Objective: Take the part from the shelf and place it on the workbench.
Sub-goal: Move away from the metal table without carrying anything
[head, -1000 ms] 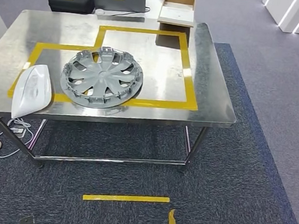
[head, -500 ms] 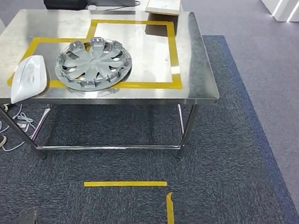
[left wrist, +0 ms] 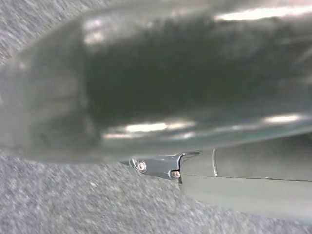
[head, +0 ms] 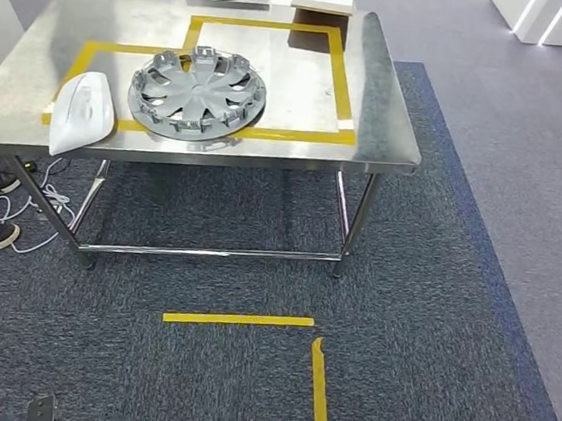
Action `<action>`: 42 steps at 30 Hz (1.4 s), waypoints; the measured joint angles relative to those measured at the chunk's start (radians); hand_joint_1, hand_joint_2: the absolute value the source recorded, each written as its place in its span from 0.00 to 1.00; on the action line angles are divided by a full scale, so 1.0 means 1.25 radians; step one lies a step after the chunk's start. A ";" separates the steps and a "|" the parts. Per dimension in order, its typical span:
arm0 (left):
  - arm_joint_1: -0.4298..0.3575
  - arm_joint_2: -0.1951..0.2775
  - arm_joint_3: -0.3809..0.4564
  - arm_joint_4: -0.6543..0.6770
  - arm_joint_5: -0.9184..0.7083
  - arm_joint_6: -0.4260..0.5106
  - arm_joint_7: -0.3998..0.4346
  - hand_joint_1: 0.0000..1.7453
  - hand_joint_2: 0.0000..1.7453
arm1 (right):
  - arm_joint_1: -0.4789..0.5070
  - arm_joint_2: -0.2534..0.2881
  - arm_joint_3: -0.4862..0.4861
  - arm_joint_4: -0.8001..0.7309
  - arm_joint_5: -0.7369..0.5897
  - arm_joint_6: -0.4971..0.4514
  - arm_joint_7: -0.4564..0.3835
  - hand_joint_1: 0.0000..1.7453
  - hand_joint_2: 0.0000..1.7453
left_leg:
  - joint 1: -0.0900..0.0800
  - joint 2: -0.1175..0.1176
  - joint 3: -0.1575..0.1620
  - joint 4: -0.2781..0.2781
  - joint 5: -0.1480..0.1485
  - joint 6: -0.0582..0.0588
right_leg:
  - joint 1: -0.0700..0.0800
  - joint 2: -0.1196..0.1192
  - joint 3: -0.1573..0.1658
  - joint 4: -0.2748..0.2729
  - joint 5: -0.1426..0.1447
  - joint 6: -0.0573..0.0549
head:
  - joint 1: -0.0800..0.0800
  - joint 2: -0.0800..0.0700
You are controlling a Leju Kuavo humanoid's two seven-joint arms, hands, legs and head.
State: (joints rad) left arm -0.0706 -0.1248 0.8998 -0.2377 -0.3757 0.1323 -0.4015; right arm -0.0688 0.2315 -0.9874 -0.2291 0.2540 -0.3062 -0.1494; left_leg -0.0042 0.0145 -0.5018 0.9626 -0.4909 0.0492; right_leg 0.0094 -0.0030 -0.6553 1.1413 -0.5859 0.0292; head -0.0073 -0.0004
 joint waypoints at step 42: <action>0.008 -0.002 0.001 0.001 -0.048 0.025 0.053 0.00 0.00 | 0.002 -0.001 0.031 0.009 0.072 0.062 -0.043 0.00 0.00 | 0.004 -0.088 -0.059 0.024 0.040 -0.033 | -0.011 0.055 0.130 -0.138 0.058 -0.018 | 0.000 0.000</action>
State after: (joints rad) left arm -0.0605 -0.1273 0.9011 -0.2369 -0.4353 0.1635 -0.3357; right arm -0.0664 0.2300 -0.9485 -0.2182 0.3436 -0.2291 -0.2033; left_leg 0.0006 -0.0956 -0.5751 0.9922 -0.4411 0.0082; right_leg -0.0038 0.0652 -0.4923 0.9686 -0.5134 0.0064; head -0.0076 -0.0003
